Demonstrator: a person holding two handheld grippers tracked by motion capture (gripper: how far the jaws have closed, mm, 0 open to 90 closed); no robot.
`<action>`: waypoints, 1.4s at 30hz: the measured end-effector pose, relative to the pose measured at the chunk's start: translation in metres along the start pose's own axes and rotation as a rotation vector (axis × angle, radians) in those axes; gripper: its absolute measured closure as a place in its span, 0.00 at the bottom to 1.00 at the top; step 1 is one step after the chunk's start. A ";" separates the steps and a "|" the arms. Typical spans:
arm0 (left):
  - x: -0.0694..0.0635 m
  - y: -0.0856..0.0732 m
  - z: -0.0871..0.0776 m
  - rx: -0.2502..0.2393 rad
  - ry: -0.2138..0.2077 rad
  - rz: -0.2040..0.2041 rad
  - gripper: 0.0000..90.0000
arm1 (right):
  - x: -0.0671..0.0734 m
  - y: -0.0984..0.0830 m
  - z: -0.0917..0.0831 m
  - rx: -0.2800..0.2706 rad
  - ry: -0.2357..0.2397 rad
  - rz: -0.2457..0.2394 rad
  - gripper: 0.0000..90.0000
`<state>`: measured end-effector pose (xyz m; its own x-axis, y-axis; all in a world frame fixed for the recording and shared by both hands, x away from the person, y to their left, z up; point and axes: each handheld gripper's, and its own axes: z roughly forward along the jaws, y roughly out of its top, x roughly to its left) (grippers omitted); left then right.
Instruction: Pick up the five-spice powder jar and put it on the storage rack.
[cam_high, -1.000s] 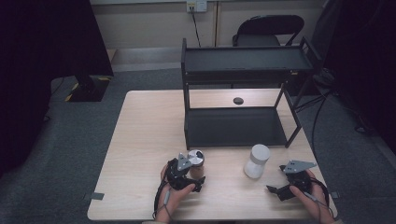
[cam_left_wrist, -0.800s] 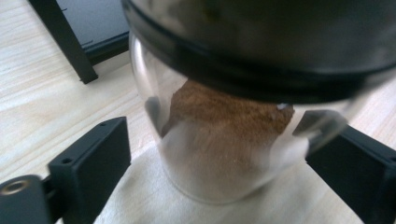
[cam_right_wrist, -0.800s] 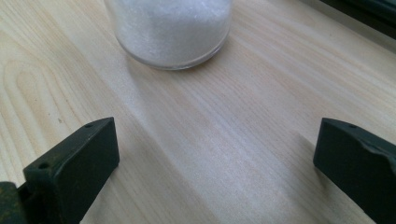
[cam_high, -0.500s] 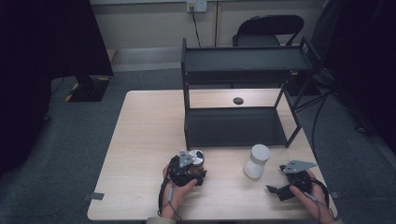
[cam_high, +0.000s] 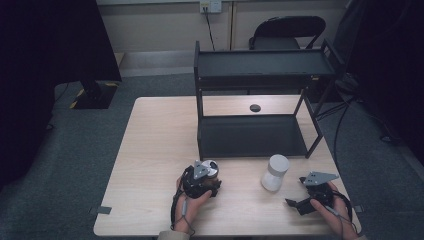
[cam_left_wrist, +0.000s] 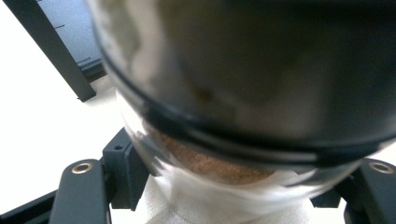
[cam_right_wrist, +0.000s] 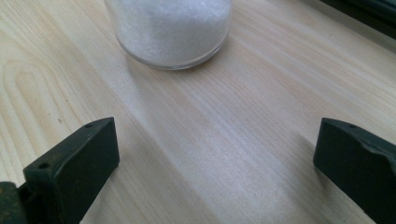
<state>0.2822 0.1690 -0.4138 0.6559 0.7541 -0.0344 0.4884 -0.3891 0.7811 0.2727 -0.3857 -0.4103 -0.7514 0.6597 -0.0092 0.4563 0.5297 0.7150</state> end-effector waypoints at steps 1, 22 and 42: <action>0.000 0.001 0.000 0.005 0.001 0.005 0.33 | 0.000 0.000 0.000 0.000 0.000 0.000 0.00; 0.005 0.013 -0.004 0.026 -0.024 0.002 0.33 | 0.000 0.000 0.000 0.000 0.000 0.000 0.00; 0.008 0.051 -0.006 0.011 -0.074 0.009 0.33 | 0.000 0.000 0.000 0.000 0.000 0.000 0.00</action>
<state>0.3089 0.1580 -0.3704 0.7004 0.7099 -0.0739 0.4889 -0.4017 0.7743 0.2727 -0.3857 -0.4103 -0.7512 0.6600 -0.0091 0.4565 0.5295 0.7150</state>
